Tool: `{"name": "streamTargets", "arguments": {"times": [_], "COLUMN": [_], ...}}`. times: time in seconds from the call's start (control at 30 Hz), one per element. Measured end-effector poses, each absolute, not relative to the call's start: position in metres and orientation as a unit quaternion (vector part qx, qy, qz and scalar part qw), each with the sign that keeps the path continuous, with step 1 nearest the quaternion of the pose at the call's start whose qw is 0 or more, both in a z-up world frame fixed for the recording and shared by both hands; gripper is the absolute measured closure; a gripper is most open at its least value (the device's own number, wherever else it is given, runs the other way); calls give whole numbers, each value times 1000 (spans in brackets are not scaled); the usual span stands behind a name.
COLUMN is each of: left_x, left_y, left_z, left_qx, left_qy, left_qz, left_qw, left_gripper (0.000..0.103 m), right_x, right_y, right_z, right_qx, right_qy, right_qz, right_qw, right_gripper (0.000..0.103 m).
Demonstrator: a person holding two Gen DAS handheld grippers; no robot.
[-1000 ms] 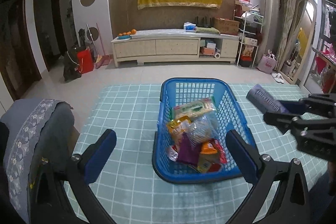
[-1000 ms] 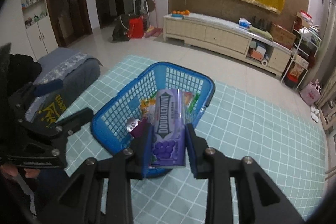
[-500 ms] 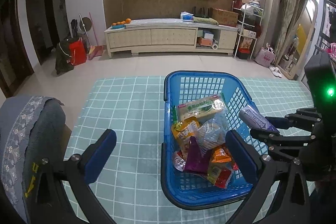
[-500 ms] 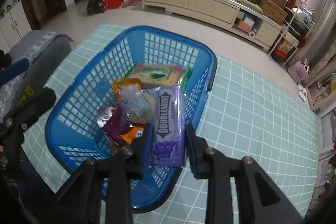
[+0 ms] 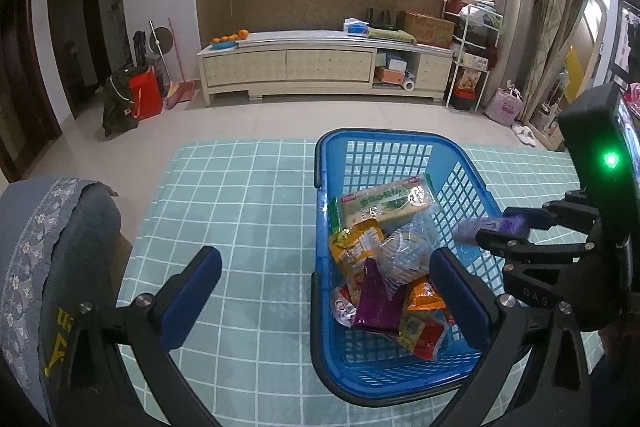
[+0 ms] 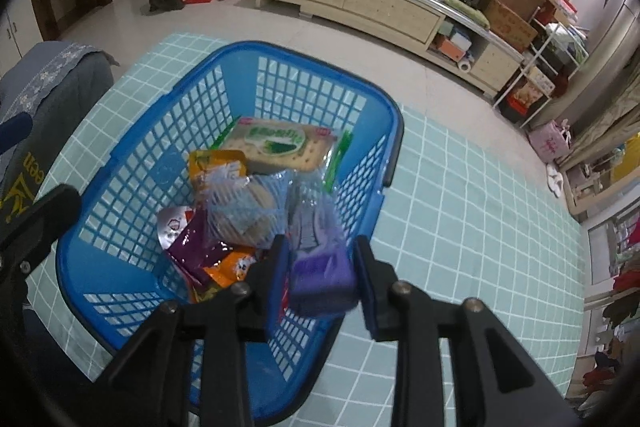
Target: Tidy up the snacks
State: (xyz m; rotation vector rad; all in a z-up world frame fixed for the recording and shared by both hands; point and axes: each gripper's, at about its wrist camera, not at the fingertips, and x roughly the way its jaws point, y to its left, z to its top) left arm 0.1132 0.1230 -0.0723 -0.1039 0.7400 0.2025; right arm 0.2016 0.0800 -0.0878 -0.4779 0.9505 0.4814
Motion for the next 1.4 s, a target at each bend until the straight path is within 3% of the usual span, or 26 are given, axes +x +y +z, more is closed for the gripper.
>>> {"name": "streamTargets", "arguments": {"times": [0.13,0.33,0.4,0.57,0.73,1.4], "left_x": [113,105,98,80,56,-47], "left_y": [122,115,110,93,74,-1], "left_z": [-73,-74,-74,-77,-71,-3], "left_qx": [-50,-50,-54,-61,-63,-55], "left_qy": [362,355,349,346,334,254], "left_qz": [99,93,88,81,75,60], "left_qw": [926,929,931,933,938,964], "left_gripper": [0,0,0,0,0,0], "right_x": [202,195,189,173,147,39], "right_y": [80,63,49,22,-11,-91], "right_z": [-82,-76,-75,-72,-61,-13], "right_qx": [-233,-215,-194,-154,-108,-31], "right_qy": [426,414,414,410,392,335], "right_qz": [213,220,225,242,264,265], "right_qw": [848,856,861,866,875,904], "right_gripper": [32,27,19,18,0,0]}}
